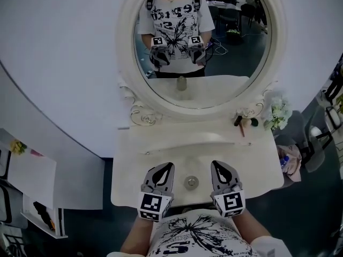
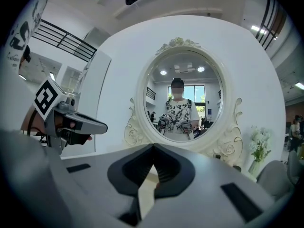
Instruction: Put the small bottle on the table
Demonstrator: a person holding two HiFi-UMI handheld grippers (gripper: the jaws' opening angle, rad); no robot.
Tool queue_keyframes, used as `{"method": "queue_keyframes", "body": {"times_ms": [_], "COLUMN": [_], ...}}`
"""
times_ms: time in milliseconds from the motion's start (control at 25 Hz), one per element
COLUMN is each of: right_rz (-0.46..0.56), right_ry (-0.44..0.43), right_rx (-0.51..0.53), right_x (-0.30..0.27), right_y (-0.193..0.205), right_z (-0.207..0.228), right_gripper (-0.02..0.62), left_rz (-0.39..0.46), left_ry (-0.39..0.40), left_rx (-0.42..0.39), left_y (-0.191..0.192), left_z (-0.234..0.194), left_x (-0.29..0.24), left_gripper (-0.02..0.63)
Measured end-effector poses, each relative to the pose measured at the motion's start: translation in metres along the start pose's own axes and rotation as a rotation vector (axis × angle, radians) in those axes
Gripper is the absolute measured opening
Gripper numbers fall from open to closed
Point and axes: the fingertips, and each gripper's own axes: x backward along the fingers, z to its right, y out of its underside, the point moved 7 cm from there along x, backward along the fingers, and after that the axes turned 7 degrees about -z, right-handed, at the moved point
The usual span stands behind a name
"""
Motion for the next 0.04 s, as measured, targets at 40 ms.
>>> {"method": "queue_keyframes", "body": {"times_ms": [40], "right_rz": [-0.001], "right_ry": [0.0], "right_rx": [-0.007], "right_x": [-0.0007], "right_y": [-0.0009], "right_z": [-0.0003], "right_gripper": [0.017], "left_rz": [0.0], "left_ry": [0.0], "left_rx": [0.003], "left_y": [0.0001], "left_z": [-0.001], "left_x": [-0.0001], "left_gripper": [0.02]}}
